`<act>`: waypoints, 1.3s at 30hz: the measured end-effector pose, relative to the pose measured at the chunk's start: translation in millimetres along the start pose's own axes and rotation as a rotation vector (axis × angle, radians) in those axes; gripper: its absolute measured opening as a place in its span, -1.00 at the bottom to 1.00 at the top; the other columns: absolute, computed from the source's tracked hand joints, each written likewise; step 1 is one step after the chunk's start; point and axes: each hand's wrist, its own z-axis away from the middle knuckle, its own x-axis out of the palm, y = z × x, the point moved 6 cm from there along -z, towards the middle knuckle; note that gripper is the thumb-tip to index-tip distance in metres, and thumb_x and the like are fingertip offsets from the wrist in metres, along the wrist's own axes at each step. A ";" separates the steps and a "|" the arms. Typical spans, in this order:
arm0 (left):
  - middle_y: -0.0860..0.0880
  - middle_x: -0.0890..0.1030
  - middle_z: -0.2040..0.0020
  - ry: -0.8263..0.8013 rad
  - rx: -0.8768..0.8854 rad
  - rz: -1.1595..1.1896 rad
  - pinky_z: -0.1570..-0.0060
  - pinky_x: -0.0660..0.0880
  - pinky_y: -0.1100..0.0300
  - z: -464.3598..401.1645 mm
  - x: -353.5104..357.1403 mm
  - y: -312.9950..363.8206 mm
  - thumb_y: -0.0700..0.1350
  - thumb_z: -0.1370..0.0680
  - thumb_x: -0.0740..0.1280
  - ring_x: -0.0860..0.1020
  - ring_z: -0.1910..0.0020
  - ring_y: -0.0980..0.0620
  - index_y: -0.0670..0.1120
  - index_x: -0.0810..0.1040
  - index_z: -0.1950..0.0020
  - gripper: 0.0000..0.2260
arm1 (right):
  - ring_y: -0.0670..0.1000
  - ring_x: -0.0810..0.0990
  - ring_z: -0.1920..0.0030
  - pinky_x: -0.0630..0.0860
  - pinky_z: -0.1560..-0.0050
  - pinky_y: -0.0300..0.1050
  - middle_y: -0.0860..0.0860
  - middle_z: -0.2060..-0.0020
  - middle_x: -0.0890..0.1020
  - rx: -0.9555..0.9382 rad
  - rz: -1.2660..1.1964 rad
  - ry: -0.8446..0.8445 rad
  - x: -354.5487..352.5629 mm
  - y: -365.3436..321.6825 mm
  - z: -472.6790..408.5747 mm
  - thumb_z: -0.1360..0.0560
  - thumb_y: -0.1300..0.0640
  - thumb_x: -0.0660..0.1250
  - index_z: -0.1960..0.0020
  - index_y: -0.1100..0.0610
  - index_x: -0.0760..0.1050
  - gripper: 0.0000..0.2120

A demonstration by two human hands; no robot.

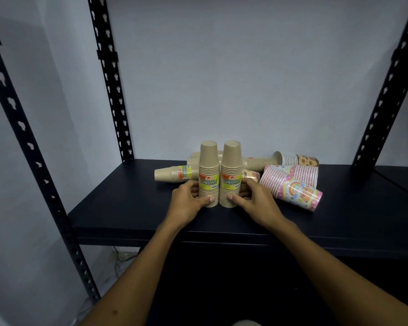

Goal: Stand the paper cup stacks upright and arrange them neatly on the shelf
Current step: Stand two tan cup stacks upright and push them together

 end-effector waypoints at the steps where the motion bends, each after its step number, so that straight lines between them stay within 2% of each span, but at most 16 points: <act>1: -0.06 0.62 -0.15 0.009 -0.004 -0.007 0.14 0.49 0.47 2.7 -3.9 -1.3 -0.19 -0.35 0.56 0.59 -0.01 0.13 -0.16 0.51 -0.25 -0.50 | -0.20 0.65 0.05 0.57 0.00 -0.32 -0.06 0.03 0.68 -0.002 -0.003 -0.003 4.0 -1.7 0.6 -0.44 0.12 0.48 -0.22 0.13 0.49 -0.62; 6: -0.05 0.63 -0.15 0.076 -0.036 -0.054 0.06 0.48 0.43 16.0 -38.7 -12.3 -0.16 -0.36 0.56 0.58 0.00 0.15 -0.14 0.52 -0.25 -0.51 | -0.15 0.66 0.04 0.60 -0.03 -0.19 -0.06 0.02 0.68 -0.013 -0.041 -0.053 38.3 -13.6 -4.5 -0.43 0.09 0.48 -0.23 0.13 0.48 -0.59; 11: -0.06 0.63 -0.14 0.178 -0.080 -0.113 0.21 0.41 0.54 27.7 -97.4 -30.5 -0.15 -0.37 0.55 0.55 0.03 0.16 -0.15 0.52 -0.24 -0.53 | -0.23 0.63 0.06 0.55 0.03 -0.35 -0.09 0.03 0.65 -0.073 -0.055 -0.146 94.7 -41.7 -21.8 -0.44 0.08 0.47 -0.24 0.12 0.47 -0.59; 13: -0.07 0.63 -0.15 0.222 -0.101 -0.138 0.19 0.40 0.54 29.7 -121.4 -39.6 -0.15 -0.37 0.54 0.55 0.02 0.16 -0.15 0.51 -0.25 -0.52 | -0.21 0.63 0.06 0.56 0.02 -0.34 -0.09 0.03 0.65 -0.098 -0.067 -0.186 119.2 -53.9 -31.7 -0.45 0.07 0.47 -0.25 0.10 0.47 -0.59; 15: -0.06 0.63 -0.15 0.261 -0.118 -0.158 0.11 0.45 0.46 28.0 -142.5 -48.6 -0.13 -0.37 0.54 0.56 0.01 0.14 -0.15 0.51 -0.25 -0.52 | -0.17 0.64 0.04 0.57 0.00 -0.30 -0.07 0.01 0.65 -0.116 -0.090 -0.220 141.9 -62.4 -42.7 -0.45 0.07 0.47 -0.24 0.08 0.48 -0.60; 18: -0.06 0.64 -0.15 0.315 -0.147 -0.184 -0.09 0.54 0.21 18.3 -167.4 -63.6 -0.11 -0.37 0.55 0.60 -0.04 0.09 -0.13 0.51 -0.23 -0.53 | -0.18 0.62 0.01 0.55 0.00 -0.33 -0.06 -0.01 0.65 -0.134 -0.127 -0.261 171.7 -71.8 -60.0 -0.46 0.10 0.45 -0.26 0.11 0.46 -0.60; 20: -0.08 0.64 -0.15 0.347 -0.164 -0.196 -0.15 0.54 0.09 7.9 -179.3 -72.1 -0.11 -0.38 0.54 0.61 -0.07 0.04 -0.13 0.51 -0.22 -0.55 | -0.18 0.61 0.01 0.54 0.02 -0.35 -0.05 -0.03 0.64 -0.139 -0.139 -0.273 188.0 -73.7 -73.4 -0.47 0.10 0.44 -0.29 0.13 0.44 -0.57; 24: -0.09 0.62 -0.17 0.380 -0.197 -0.200 -0.17 0.52 0.08 -16.0 -192.0 -83.5 -0.13 -0.40 0.53 0.60 -0.11 -0.01 -0.15 0.49 -0.23 -0.55 | -0.16 0.61 0.00 0.54 0.00 -0.31 -0.03 -0.07 0.63 -0.107 -0.136 -0.277 207.4 -67.4 -100.1 -0.46 0.05 0.45 -0.32 0.12 0.42 -0.52; 34: -0.07 0.61 -0.19 0.352 -0.210 -0.200 -0.19 0.52 0.08 -68.1 -192.3 -99.8 -0.10 -0.43 0.51 0.59 -0.13 0.00 -0.15 0.48 -0.27 -0.54 | -0.16 0.61 0.02 0.49 0.04 -0.36 -0.05 -0.06 0.64 -0.100 -0.116 -0.251 216.9 -50.1 -148.6 -0.45 0.05 0.46 -0.33 0.10 0.43 -0.51; 39: -0.06 0.62 -0.19 0.373 -0.197 -0.197 -0.20 0.52 0.08 -75.1 -193.2 -102.6 -0.09 -0.43 0.51 0.60 -0.12 0.01 -0.13 0.50 -0.29 -0.54 | -0.10 0.62 0.03 0.56 -0.08 -0.15 -0.04 -0.04 0.64 -0.091 -0.100 -0.204 221.0 -44.3 -162.0 -0.45 0.05 0.46 -0.31 0.12 0.44 -0.52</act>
